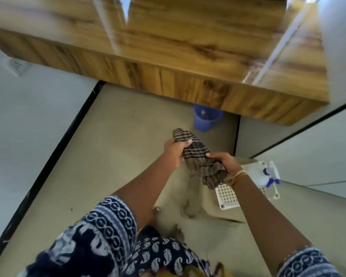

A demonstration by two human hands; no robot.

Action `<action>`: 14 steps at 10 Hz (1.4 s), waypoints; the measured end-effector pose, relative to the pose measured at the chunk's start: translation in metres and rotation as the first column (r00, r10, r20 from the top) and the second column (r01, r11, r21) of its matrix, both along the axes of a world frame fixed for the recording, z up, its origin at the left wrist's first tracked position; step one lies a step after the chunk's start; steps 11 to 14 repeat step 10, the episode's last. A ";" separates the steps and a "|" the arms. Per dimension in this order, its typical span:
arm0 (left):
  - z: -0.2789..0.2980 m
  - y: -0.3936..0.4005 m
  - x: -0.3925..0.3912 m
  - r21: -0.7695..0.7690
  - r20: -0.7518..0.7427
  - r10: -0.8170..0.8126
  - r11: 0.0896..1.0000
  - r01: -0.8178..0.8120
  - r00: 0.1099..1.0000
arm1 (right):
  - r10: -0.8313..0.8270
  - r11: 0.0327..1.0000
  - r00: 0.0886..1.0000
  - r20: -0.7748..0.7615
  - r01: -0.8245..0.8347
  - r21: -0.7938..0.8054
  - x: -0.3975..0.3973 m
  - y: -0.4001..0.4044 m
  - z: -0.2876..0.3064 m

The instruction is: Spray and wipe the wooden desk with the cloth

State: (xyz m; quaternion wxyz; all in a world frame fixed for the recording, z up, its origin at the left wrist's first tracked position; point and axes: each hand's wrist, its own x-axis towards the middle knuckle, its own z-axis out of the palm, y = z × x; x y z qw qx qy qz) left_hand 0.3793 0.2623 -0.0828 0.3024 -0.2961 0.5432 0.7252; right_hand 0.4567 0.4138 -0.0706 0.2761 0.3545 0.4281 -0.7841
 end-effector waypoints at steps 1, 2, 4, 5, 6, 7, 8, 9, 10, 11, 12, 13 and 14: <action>-0.027 0.037 0.038 -0.033 0.012 -0.010 0.999 0.011 1.000 | -0.155 0.987 0.987 0.037 0.157 -0.039 0.053 0.025 -0.037; -0.046 0.061 0.053 -0.055 0.019 -0.043 0.998 0.044 0.999 | -0.233 0.972 0.972 0.042 0.233 0.008 0.074 0.038 -0.061; -0.121 0.116 0.064 -0.234 -0.045 -0.211 0.952 0.195 0.976 | -0.413 0.892 0.905 0.098 0.380 0.245 0.104 0.061 -0.146; -0.161 0.144 0.066 -0.299 -0.096 -0.285 0.922 0.245 0.954 | -0.518 0.805 0.852 0.070 0.458 0.378 0.102 0.068 -0.196; -0.184 0.153 0.068 -0.317 -0.113 -0.316 0.910 0.267 0.942 | -0.584 0.714 0.811 0.040 0.490 0.499 0.099 0.070 -0.211; -0.216 0.155 0.074 -0.396 -0.147 -0.393 0.864 0.310 0.907 | -0.567 0.663 0.823 0.018 0.443 0.604 0.101 0.078 -0.237; -0.221 0.150 0.080 -0.439 -0.137 -0.422 0.837 0.327 0.896 | -0.461 0.684 0.882 0.098 0.282 0.672 0.103 0.083 -0.249; -0.205 0.144 0.087 -0.556 -0.145 -0.478 0.763 0.328 0.866 | -0.400 0.653 0.905 0.145 0.171 0.737 0.106 0.076 -0.237; -0.190 0.135 0.090 -0.588 -0.164 -0.499 0.743 0.322 0.851 | -0.358 0.588 0.922 0.145 0.102 0.803 0.106 0.069 -0.218; -0.190 0.135 0.090 -0.588 -0.164 -0.499 0.743 0.322 0.851 | -0.358 0.588 0.922 0.145 0.102 0.803 0.106 0.069 -0.218; -0.190 0.135 0.090 -0.588 -0.164 -0.499 0.743 0.322 0.851 | -0.358 0.588 0.922 0.145 0.102 0.803 0.106 0.069 -0.218; -0.190 0.135 0.090 -0.588 -0.164 -0.499 0.743 0.322 0.851 | -0.358 0.588 0.922 0.145 0.102 0.803 0.106 0.069 -0.218; -0.190 0.135 0.090 -0.588 -0.164 -0.499 0.743 0.322 0.851 | -0.358 0.588 0.922 0.145 0.102 0.803 0.106 0.069 -0.218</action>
